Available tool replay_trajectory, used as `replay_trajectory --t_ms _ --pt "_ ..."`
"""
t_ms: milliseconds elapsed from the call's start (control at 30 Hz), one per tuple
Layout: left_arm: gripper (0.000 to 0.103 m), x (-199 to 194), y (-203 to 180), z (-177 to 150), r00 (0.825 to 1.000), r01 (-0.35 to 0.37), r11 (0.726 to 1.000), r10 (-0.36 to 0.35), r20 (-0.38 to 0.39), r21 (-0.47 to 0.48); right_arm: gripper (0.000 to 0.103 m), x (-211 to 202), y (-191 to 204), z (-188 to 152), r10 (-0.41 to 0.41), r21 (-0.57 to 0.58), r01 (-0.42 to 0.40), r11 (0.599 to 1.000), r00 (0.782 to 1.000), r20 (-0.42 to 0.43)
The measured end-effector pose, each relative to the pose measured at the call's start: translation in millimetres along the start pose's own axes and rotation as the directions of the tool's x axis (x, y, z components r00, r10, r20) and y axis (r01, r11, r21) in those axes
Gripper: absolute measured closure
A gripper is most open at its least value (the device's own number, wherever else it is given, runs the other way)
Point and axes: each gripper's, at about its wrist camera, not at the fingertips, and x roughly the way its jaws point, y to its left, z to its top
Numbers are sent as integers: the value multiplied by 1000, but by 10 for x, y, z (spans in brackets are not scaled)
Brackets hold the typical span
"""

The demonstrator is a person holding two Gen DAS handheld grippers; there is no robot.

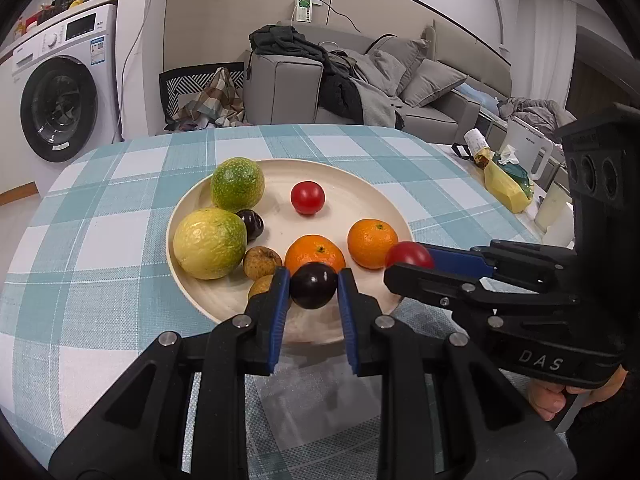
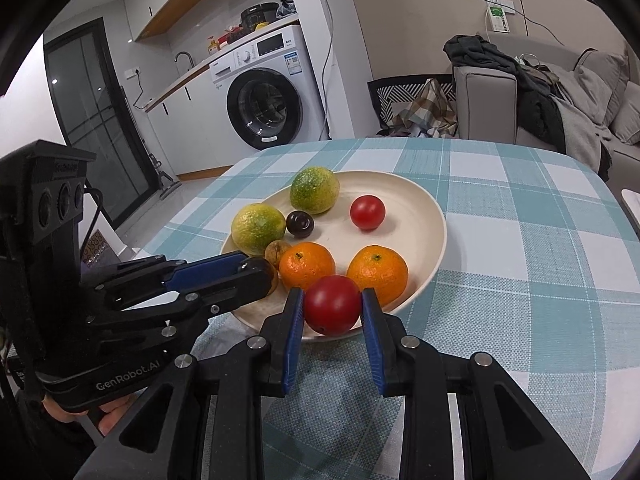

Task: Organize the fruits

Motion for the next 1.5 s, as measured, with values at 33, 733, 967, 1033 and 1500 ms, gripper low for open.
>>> replay_trajectory --t_ms 33,733,967,1033,1500 --pt "81 -1 -1 -1 1000 1 1000 -1 1 -1 74 4 3 1 0 -2 0 1000 1000 -2" --pt "73 -23 49 -28 1000 -6 999 7 10 -36 53 -53 -22 -11 -26 11 26 1000 999 26" --pt "32 -162 73 -50 998 -46 998 48 46 -33 44 -131 -70 -26 -65 -1 66 998 997 44" --pt "18 -224 95 -66 996 -65 997 68 61 -41 32 -170 -75 -40 -73 -8 74 997 996 54" --pt "1 -713 208 -249 974 -160 986 164 156 -37 0 -432 32 -92 -77 -72 90 993 984 164"
